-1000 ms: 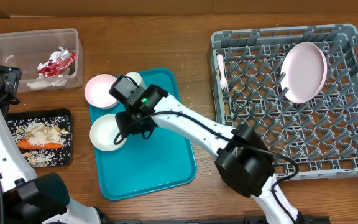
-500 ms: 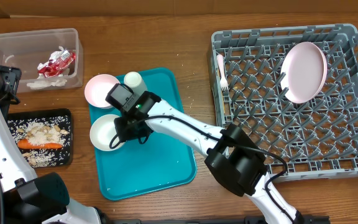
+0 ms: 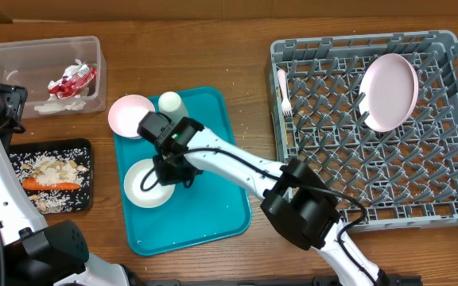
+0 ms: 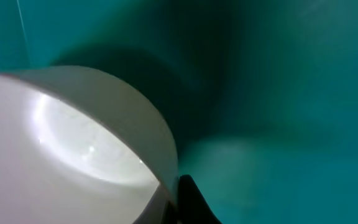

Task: Sort waste into correct bins and load items into the dishwasher rack
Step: 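Lift the white bowl and carry it to the rack's right side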

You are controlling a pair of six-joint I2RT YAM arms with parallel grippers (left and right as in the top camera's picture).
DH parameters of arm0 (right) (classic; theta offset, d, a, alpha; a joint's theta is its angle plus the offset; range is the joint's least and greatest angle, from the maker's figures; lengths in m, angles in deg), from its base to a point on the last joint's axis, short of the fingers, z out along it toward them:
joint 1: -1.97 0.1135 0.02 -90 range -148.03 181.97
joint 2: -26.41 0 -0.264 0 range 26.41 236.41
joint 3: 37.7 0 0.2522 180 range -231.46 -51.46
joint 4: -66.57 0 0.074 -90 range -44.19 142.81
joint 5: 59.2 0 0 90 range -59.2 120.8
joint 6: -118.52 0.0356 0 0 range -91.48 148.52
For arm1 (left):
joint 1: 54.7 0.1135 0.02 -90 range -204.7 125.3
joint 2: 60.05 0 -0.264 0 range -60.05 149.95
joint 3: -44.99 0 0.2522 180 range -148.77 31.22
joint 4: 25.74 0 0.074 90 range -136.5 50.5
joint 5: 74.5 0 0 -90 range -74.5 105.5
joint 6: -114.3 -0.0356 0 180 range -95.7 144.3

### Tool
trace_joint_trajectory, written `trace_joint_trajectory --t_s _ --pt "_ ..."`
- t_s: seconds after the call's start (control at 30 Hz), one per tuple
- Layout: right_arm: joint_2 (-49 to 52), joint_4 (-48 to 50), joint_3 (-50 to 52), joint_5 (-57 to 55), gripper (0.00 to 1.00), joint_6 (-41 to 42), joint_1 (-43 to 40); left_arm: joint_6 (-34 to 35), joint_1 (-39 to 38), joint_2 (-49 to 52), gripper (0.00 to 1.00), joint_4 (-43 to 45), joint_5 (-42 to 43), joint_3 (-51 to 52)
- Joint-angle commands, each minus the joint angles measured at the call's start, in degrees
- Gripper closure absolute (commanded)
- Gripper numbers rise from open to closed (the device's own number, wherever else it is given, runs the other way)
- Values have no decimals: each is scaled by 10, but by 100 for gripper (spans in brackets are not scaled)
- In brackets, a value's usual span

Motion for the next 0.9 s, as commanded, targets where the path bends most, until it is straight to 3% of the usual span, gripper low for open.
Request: trace_joint_trajectory --t_s 0.0,0.17,0.27,0.37,0.67,0.87 --pt "4 -41 -61 -12 96 -1 -14 14 0 4 0 -1 -14 2" --pt "-11 -156 -147 -66 96 -2 -29 14 0 4 0 -1 -14 2" --pt "-32 -237 -197 -156 96 1 -36 14 0 4 0 -1 -14 2" --pt "-71 -340 -218 -304 96 65 -42 14 0 4 0 -1 -14 2" --pt "-171 -350 -190 -338 96 53 -86 14 -2 4 0 -1 -14 2" --pt "-263 -350 -71 -371 96 51 -132 14 -2 4 0 -1 -14 2"
